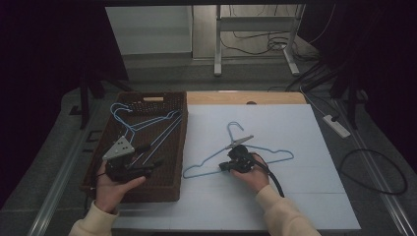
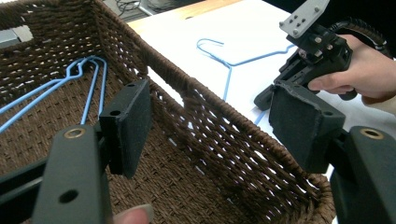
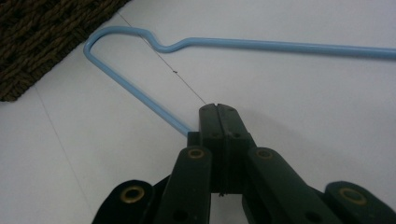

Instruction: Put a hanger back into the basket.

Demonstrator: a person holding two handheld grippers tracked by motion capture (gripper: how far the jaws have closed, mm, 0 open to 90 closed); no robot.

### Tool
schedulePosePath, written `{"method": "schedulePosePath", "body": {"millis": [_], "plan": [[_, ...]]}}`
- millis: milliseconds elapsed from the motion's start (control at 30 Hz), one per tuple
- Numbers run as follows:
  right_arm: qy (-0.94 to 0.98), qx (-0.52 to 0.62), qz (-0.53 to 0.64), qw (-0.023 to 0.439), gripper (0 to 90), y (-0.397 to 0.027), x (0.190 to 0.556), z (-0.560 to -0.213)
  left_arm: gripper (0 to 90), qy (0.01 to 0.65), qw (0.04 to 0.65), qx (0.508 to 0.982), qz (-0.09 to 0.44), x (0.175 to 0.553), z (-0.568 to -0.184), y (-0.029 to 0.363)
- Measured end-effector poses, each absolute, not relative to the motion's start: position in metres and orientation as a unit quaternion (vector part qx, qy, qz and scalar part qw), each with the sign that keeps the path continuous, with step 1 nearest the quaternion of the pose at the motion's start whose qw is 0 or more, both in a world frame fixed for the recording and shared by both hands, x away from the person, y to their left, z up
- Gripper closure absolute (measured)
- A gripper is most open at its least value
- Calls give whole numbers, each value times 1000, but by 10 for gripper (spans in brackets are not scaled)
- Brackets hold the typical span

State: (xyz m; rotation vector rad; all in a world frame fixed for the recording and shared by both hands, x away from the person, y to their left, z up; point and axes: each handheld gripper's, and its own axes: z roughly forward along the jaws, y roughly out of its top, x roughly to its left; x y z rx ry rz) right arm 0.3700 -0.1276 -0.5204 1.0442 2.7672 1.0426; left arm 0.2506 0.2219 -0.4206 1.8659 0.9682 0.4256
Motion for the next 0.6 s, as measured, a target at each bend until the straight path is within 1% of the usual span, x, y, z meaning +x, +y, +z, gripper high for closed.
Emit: {"method": "schedulePosePath", "body": {"millis": [233, 600], "plan": [[883, 339, 326, 7, 900, -128, 371, -522, 308, 398, 479, 762, 176, 250, -419, 224], [893, 324, 312, -13, 900, -140, 357, -519, 308, 399, 479, 762, 175, 250, -419, 224]]}}
